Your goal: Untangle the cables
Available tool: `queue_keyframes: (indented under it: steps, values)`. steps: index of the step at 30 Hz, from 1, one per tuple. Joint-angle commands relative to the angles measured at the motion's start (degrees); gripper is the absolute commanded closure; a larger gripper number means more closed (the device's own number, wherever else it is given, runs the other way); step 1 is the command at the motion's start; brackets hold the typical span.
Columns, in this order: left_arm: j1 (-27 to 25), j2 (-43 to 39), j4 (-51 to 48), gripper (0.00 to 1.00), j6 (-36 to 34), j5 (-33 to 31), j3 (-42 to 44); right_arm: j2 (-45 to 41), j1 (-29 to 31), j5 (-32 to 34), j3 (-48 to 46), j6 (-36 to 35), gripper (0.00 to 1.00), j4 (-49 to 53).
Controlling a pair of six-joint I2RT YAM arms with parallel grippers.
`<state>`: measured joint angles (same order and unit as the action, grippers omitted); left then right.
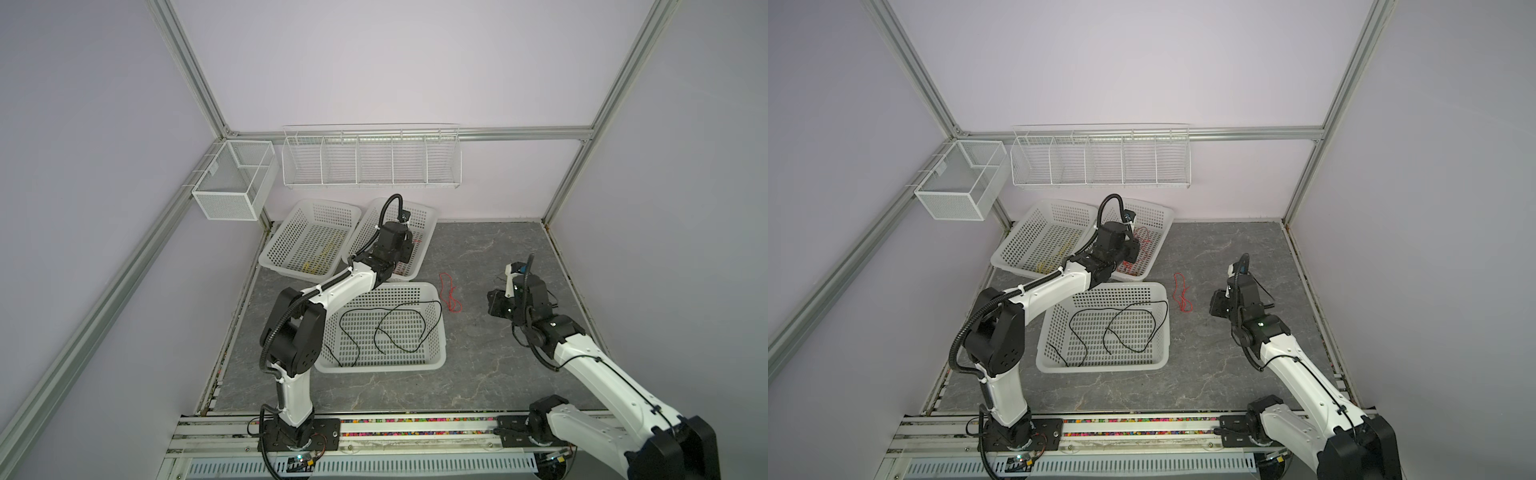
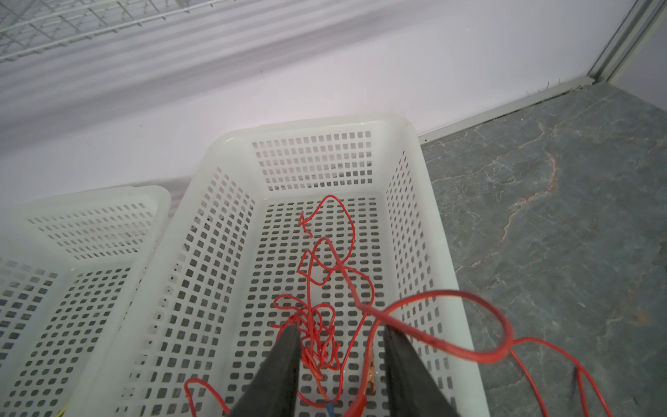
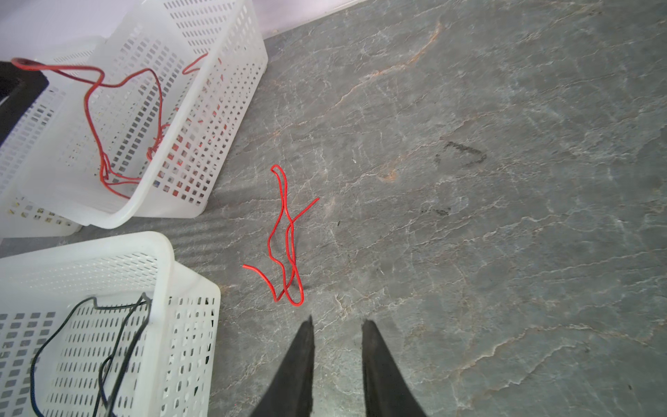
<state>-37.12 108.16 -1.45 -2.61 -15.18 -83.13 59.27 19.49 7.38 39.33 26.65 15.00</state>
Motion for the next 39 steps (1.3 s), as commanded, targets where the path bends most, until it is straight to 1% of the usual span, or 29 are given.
queue_keyframes:
  steps: [1,4,8,10,16,19,22,27,33,39]
  values:
    - [0.3,0.1,-1.4,0.52,0.1,-0.2,-1.9,1.1,0.7,-1.4,1.1,0.7,0.73,-2.2]
    - [0.3,-0.5,-1.4,0.45,0.4,0.4,-1.6,1.6,0.8,-1.4,1.2,0.6,0.72,-2.4]
    - [0.3,-2.2,-0.5,0.32,-0.1,3.2,0.1,2.3,1.1,-1.7,1.4,0.3,0.7,-2.4]
    - [0.3,-3.2,0.4,0.28,-0.5,4.1,1.3,2.6,1.1,-1.9,1.4,0.3,0.7,-2.5]
    - [0.3,-6.1,0.8,0.26,1.1,6.5,3.7,4.2,1.5,-2.9,1.3,0.3,0.68,-3.1]
    - [0.3,-8.7,1.9,0.26,3.2,9.4,6.2,5.6,1.8,-3.5,1.3,0.2,0.67,-3.6]
    - [0.2,-11.3,4.2,0.26,5.6,13.6,9.4,7.4,2.2,-3.9,1.3,0.2,0.66,-4.2]
    - [0.0,-14.3,6.7,0.26,8.2,18.3,13.4,12.2,3.9,-5.1,1.9,0.3,0.65,-6.5]
    - [-0.3,-15.8,6.3,0.26,9.1,19.2,14.9,19.0,7.4,-5.3,4.7,-0.5,0.61,-9.3]
    - [-0.3,-16.9,6.0,0.26,9.7,19.1,16.0,25.4,9.9,-3.8,8.3,-1.4,0.54,-10.7]
